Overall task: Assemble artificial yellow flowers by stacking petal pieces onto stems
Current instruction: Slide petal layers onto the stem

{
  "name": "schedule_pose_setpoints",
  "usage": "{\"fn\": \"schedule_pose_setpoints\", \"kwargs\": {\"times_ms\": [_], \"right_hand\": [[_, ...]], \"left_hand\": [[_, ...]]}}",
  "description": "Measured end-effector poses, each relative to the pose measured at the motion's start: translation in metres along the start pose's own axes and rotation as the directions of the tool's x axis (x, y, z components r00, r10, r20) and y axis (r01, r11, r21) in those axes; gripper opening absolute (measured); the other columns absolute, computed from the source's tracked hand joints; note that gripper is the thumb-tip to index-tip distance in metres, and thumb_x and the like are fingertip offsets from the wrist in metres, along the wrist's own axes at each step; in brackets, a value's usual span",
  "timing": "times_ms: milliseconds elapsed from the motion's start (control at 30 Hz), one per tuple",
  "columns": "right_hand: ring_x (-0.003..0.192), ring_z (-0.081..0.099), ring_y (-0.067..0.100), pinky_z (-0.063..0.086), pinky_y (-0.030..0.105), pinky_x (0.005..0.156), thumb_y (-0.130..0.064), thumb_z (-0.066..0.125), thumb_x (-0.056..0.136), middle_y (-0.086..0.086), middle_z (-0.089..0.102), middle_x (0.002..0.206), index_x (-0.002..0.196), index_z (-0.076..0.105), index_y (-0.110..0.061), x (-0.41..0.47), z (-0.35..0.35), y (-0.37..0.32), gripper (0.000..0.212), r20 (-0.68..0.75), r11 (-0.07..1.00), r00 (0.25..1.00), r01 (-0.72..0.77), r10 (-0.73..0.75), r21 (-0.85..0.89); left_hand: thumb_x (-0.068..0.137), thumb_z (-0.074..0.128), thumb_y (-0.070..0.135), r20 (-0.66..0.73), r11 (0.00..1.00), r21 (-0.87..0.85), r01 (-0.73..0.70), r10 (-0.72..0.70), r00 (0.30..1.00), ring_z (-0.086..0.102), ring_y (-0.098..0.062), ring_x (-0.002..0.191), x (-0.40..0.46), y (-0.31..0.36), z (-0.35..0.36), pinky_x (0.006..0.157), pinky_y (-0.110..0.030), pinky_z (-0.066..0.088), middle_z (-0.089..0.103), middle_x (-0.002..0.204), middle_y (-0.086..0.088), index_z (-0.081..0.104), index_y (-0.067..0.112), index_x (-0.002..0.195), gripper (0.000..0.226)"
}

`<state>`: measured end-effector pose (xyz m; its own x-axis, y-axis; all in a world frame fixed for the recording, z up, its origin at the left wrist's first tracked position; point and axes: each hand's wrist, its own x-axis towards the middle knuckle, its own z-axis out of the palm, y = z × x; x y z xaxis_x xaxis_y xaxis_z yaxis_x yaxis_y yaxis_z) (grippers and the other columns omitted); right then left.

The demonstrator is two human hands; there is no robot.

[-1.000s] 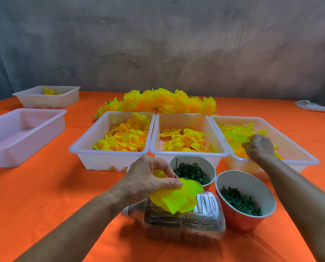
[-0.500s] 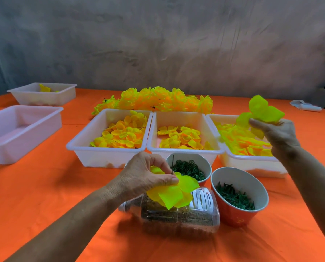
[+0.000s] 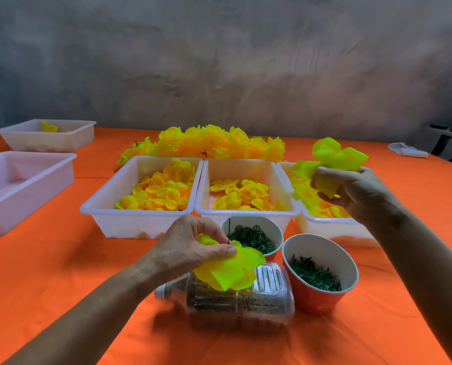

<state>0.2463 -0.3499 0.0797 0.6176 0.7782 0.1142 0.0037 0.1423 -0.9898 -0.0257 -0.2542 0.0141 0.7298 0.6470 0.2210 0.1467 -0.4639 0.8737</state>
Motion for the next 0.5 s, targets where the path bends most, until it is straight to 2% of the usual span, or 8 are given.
{"fn": "schedule_pose_setpoints", "kwargs": {"times_ms": [67, 167, 267, 333, 433, 500], "right_hand": [[0.063, 0.069, 0.013, 0.05, 0.034, 0.072, -0.008, 0.063, 0.081, -0.002, 0.072, 0.073, 0.089, 0.064, -0.019, -0.01, 0.011, 0.001, 0.014, 0.127, 0.999, 0.991, -0.045, 0.042, 0.018], [0.066, 0.069, 0.015, 0.055, 0.031, 0.064, -0.015, 0.068, 0.064, 0.0, 0.073, 0.081, 0.092, 0.065, -0.018, -0.029, 0.027, 0.003, 0.028, 0.279, 0.996, 0.957, -0.087, 0.08, 0.012], [0.067, 0.07, 0.016, 0.055, 0.025, 0.055, -0.014, 0.07, 0.058, 0.004, 0.074, 0.081, 0.088, 0.069, -0.011, -0.043, 0.038, 0.005, 0.029, 0.357, 0.997, 0.93, -0.081, 0.081, -0.017], [0.069, 0.071, 0.017, 0.055, 0.024, 0.056, -0.013, 0.071, 0.058, 0.008, 0.075, 0.084, 0.088, 0.07, -0.008, -0.048, 0.043, 0.005, 0.03, 0.39, 0.996, 0.917, -0.08, 0.085, -0.031], [0.074, 0.071, 0.021, 0.058, 0.028, 0.062, -0.014, 0.07, 0.061, 0.013, 0.074, 0.093, 0.096, 0.069, -0.006, -0.051, 0.047, 0.004, 0.036, 0.413, 0.994, 0.904, -0.096, 0.111, -0.058], [0.075, 0.071, 0.022, 0.058, 0.029, 0.063, -0.017, 0.069, 0.062, 0.014, 0.073, 0.095, 0.102, 0.067, -0.004, -0.054, 0.049, 0.002, 0.041, 0.414, 0.992, 0.901, -0.11, 0.128, -0.068]], "left_hand": [[0.058, 0.081, 0.046, 0.006, 1.0, -0.008, 0.004, -0.004, 1.0, 0.066, -0.025, 0.086, -0.001, 0.002, -0.001, 0.078, -0.048, 0.053, 0.07, 0.083, -0.001, 0.074, 0.025, 0.067, 0.024], [0.059, 0.078, 0.043, 0.012, 1.0, -0.016, 0.01, -0.01, 1.0, 0.066, -0.024, 0.087, -0.003, 0.006, -0.002, 0.08, -0.044, 0.053, 0.07, 0.084, -0.001, 0.074, 0.023, 0.067, 0.022], [0.064, 0.081, 0.029, 0.01, 1.0, -0.019, 0.023, -0.023, 1.0, 0.066, -0.021, 0.09, -0.004, 0.009, -0.003, 0.083, -0.04, 0.052, 0.072, 0.087, -0.001, 0.076, 0.021, 0.071, 0.012], [0.067, 0.082, 0.021, 0.007, 1.0, -0.004, 0.025, -0.025, 1.0, 0.066, -0.015, 0.092, -0.006, 0.011, -0.005, 0.086, -0.035, 0.051, 0.072, 0.09, 0.0, 0.076, 0.021, 0.076, 0.011], [0.059, 0.081, 0.034, 0.008, 0.999, 0.03, 0.011, -0.011, 1.0, 0.064, -0.007, 0.091, -0.008, 0.015, -0.009, 0.086, -0.026, 0.05, 0.072, 0.093, 0.0, 0.076, 0.018, 0.087, 0.033], [0.054, 0.077, 0.043, 0.006, 1.0, 0.0, 0.005, -0.005, 1.0, 0.064, -0.003, 0.084, -0.009, 0.02, -0.014, 0.078, -0.02, 0.052, 0.072, 0.088, 0.002, 0.075, 0.021, 0.09, 0.042]]}}
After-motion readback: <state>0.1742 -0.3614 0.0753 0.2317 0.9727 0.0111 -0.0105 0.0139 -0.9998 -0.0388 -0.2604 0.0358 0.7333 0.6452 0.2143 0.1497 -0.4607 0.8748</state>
